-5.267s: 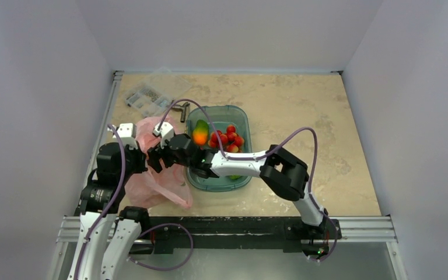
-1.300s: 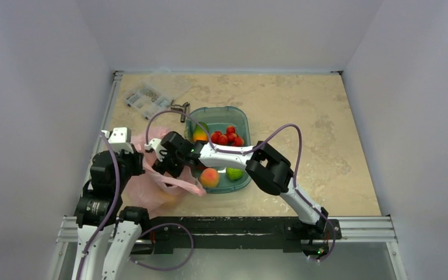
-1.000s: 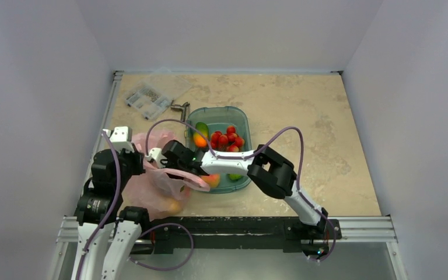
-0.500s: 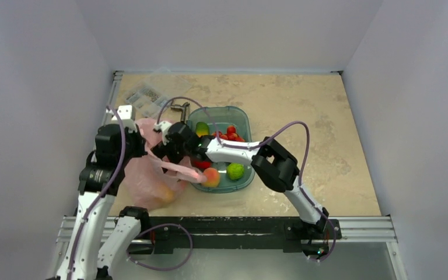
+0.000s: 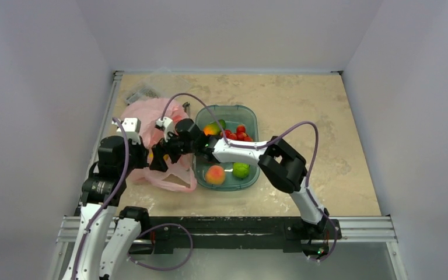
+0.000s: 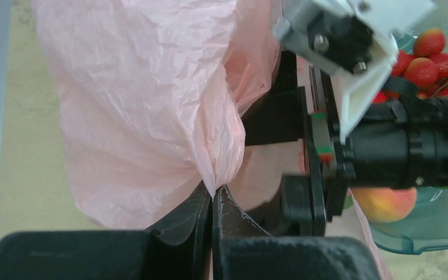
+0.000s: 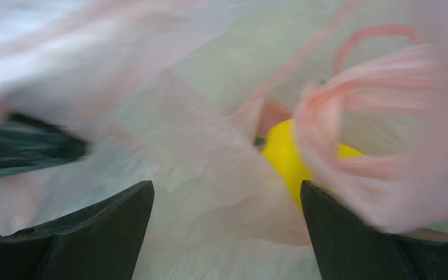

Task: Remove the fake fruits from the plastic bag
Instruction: Adjust the plastic bag at the center of the board.

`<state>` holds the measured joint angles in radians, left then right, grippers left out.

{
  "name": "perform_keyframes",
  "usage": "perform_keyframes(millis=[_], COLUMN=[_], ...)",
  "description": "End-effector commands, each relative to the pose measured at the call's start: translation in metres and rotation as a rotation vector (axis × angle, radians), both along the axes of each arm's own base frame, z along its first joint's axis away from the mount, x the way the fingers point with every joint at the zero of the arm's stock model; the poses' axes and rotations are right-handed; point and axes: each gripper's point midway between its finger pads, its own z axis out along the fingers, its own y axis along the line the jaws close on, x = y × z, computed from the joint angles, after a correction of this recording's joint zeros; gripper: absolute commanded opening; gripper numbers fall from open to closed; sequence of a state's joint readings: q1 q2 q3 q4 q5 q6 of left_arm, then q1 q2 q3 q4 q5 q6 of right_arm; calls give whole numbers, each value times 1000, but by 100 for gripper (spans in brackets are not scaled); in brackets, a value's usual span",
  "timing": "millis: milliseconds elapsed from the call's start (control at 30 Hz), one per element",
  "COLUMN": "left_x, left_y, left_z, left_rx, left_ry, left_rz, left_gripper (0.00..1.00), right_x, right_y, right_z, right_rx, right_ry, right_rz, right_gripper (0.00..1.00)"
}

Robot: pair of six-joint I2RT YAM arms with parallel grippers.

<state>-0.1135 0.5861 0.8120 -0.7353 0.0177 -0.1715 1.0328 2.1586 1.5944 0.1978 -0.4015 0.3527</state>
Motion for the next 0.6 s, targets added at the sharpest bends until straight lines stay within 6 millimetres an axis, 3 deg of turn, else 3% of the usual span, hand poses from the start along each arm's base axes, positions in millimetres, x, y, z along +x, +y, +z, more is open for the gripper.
perform_keyframes(millis=[0, 133, 233, 400, 433, 567], left_x=[1, 0, -3, -5, -7, -24], left_y=[10, 12, 16, 24, 24, 28], left_z=[3, 0, 3, 8, 8, 15], left_rx=[28, 25, 28, 29, 19, -89], left_ry=[-39, -19, -40, -76, -53, 78], left_rz=[47, 67, 89, 138, 153, 293], left_gripper=[0, 0, 0, 0, 12, 82], right_x=[-30, -10, 3, 0, 2, -1], right_y=[16, 19, 16, 11, 9, 5], right_z=[13, -12, -17, 5, 9, 27], right_rx=[19, -64, -118, -86, -77, -3], right_ry=[-116, -128, -126, -102, -94, -41], right_rz=[102, -19, -96, -122, -139, -180], right_gripper=[99, 99, 99, 99, 99, 99])
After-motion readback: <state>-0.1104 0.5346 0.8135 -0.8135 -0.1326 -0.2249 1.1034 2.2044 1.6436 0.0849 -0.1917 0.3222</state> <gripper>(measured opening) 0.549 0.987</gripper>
